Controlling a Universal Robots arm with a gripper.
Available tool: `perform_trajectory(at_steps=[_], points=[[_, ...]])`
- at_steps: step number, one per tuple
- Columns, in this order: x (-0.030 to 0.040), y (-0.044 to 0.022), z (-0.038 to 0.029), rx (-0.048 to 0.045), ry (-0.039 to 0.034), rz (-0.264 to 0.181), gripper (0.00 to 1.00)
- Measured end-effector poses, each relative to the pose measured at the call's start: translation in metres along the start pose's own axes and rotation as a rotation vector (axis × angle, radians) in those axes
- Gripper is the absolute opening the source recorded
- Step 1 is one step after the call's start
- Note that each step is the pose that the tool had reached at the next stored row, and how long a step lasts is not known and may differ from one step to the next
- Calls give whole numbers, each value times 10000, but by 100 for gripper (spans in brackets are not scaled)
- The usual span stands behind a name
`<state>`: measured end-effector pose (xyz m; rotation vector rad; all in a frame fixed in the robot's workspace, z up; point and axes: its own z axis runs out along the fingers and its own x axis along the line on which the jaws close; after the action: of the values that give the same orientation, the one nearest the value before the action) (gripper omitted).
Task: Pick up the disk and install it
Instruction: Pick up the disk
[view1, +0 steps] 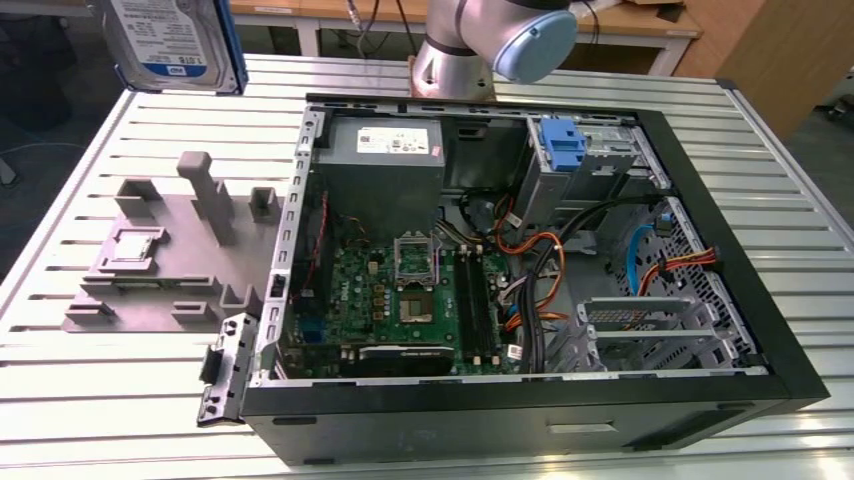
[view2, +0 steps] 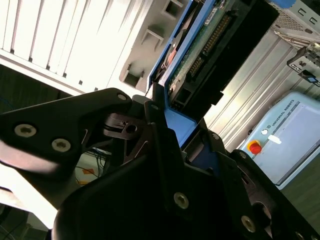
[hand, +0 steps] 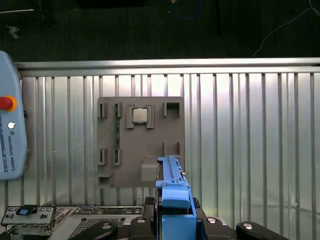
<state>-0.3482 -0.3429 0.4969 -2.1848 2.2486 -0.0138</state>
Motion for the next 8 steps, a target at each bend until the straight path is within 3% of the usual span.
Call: perform_trajectory(at_steps=[8], points=[[-3,-105,1,0,0,0,37]])
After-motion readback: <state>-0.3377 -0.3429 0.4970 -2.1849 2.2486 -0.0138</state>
